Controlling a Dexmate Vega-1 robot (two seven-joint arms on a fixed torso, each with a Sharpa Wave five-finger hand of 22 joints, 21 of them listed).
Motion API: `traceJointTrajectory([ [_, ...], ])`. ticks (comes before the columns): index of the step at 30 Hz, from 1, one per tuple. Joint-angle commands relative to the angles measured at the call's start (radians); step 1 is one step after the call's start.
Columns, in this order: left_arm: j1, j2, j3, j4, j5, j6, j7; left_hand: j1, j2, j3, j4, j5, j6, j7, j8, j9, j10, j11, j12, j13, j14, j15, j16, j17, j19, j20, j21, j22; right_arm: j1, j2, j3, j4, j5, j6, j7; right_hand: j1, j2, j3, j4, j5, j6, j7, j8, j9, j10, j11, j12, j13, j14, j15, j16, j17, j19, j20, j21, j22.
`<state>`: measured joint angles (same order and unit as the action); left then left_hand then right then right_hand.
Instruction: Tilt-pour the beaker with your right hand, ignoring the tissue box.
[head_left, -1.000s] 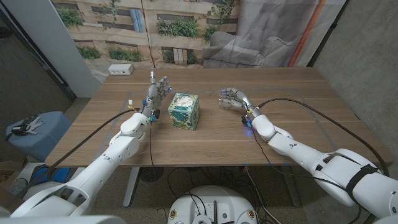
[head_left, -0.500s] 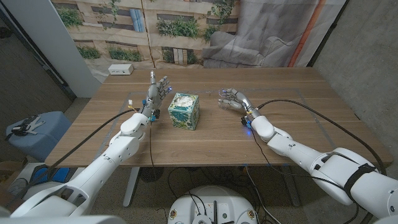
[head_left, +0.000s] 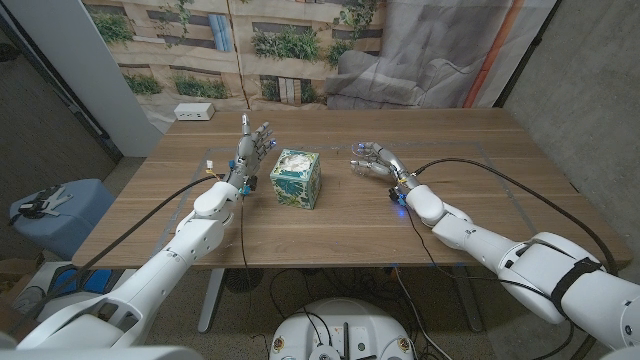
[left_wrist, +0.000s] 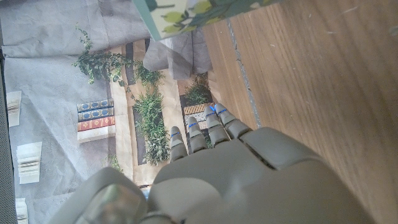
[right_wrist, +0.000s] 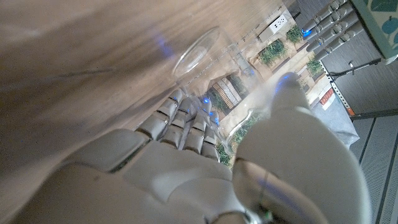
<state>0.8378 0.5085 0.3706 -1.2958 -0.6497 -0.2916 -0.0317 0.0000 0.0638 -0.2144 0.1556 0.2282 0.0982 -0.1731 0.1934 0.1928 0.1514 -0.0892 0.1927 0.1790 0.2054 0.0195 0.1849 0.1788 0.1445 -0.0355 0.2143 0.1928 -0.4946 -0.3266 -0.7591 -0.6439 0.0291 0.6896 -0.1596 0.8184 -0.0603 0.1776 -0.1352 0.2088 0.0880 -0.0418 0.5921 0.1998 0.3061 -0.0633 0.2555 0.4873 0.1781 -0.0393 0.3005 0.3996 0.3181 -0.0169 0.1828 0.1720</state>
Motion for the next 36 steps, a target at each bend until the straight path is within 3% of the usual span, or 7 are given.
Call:
traceJointTrajectory([
  [1, 0.000, 0.000, 0.000, 0.001, 0.000, -0.001, 0.000, 0.002, 0.025, -0.008, 0.001, 0.005, 0.007, -0.006, 0.009, 0.004, 0.011, 0.000, 0.006, 0.003, 0.007, -0.001, 0.005, 0.005, 0.007, -0.009, 0.007, 0.003, 0.030, 0.008, -0.012, 0.070, 0.019, 0.051, 0.063, -0.021, -0.010, -0.009, 0.003, 0.013, -0.046, 0.013, -0.029, 0.000, -0.037, 0.011, -0.018, -0.004, -0.032, -0.008, -0.017, -0.006, -0.038, 0.007, -0.003, 0.002],
  [6, 0.000, 0.000, 0.000, 0.001, 0.000, -0.001, 0.000, 0.002, 0.025, -0.008, 0.001, 0.005, 0.007, -0.007, 0.009, 0.004, 0.011, 0.002, 0.006, 0.003, 0.008, -0.001, 0.005, 0.005, 0.007, -0.009, 0.007, 0.003, 0.051, 0.013, -0.022, 0.114, 0.018, 0.090, 0.086, -0.041, -0.021, -0.018, 0.004, 0.023, -0.084, 0.037, -0.070, -0.003, -0.088, 0.025, -0.036, -0.015, -0.076, 0.014, -0.045, -0.020, -0.089, 0.014, -0.006, -0.001],
  [11, 0.000, 0.000, 0.000, 0.001, 0.000, -0.001, 0.000, 0.002, 0.025, -0.008, 0.001, 0.005, 0.007, -0.006, 0.009, 0.004, 0.011, 0.001, 0.006, 0.003, 0.008, -0.002, 0.005, 0.005, 0.007, -0.010, 0.007, 0.003, 0.063, 0.015, -0.022, 0.139, 0.035, 0.110, 0.116, -0.049, -0.030, -0.023, 0.003, 0.030, -0.094, 0.049, -0.089, -0.004, -0.107, 0.031, -0.040, -0.022, -0.098, 0.031, -0.059, -0.029, -0.116, 0.020, -0.007, -0.002],
  [14, 0.000, 0.000, 0.000, 0.000, 0.000, -0.001, 0.000, 0.002, 0.025, -0.008, 0.001, 0.005, 0.007, -0.005, 0.009, 0.004, 0.011, 0.000, 0.006, 0.003, 0.007, -0.001, 0.005, 0.005, 0.007, -0.011, 0.007, 0.003, 0.069, 0.017, -0.020, 0.152, 0.053, 0.119, 0.150, -0.068, -0.034, -0.029, 0.008, 0.038, -0.123, 0.059, -0.121, -0.004, -0.149, 0.058, -0.051, -0.031, -0.138, 0.047, -0.079, -0.039, -0.150, 0.024, -0.007, -0.002],
  [20, 0.000, 0.000, 0.000, 0.000, 0.000, -0.001, 0.000, 0.002, 0.025, -0.008, 0.001, 0.005, 0.008, -0.006, 0.009, 0.004, 0.011, -0.002, 0.006, 0.003, 0.008, 0.000, 0.005, 0.005, 0.007, -0.010, 0.007, 0.003, 0.086, 0.025, -0.017, 0.186, 0.082, 0.135, 0.208, -0.099, -0.038, -0.041, 0.014, 0.053, -0.206, 0.103, -0.198, -0.008, -0.240, 0.075, -0.066, -0.057, -0.213, 0.080, -0.107, -0.064, -0.199, 0.020, -0.005, -0.004],
  [24, 0.000, 0.000, 0.000, 0.000, 0.000, -0.001, 0.000, 0.002, 0.025, -0.008, 0.001, 0.005, 0.006, -0.007, 0.009, 0.004, 0.011, 0.000, 0.006, 0.003, 0.008, -0.001, 0.005, 0.005, 0.007, -0.011, 0.007, 0.003, 0.094, 0.030, -0.012, 0.203, 0.107, 0.140, 0.249, -0.116, -0.039, -0.047, 0.016, 0.063, -0.240, 0.109, -0.241, -0.011, -0.299, 0.095, -0.073, -0.081, -0.261, 0.097, -0.115, -0.081, -0.231, 0.019, -0.005, -0.004],
  [36, 0.000, 0.000, 0.000, 0.000, 0.000, -0.001, 0.000, 0.002, 0.025, -0.008, 0.001, 0.005, 0.005, -0.007, 0.008, 0.004, 0.011, 0.000, 0.006, 0.003, 0.006, -0.001, 0.004, 0.005, 0.007, -0.010, 0.007, 0.003, 0.069, 0.014, 0.035, 0.161, 0.189, 0.171, 0.341, -0.173, -0.043, -0.069, 0.036, 0.071, -0.286, 0.134, -0.303, -0.018, -0.372, 0.127, -0.078, -0.124, -0.317, 0.119, -0.116, -0.103, -0.272, 0.021, -0.006, -0.005],
])
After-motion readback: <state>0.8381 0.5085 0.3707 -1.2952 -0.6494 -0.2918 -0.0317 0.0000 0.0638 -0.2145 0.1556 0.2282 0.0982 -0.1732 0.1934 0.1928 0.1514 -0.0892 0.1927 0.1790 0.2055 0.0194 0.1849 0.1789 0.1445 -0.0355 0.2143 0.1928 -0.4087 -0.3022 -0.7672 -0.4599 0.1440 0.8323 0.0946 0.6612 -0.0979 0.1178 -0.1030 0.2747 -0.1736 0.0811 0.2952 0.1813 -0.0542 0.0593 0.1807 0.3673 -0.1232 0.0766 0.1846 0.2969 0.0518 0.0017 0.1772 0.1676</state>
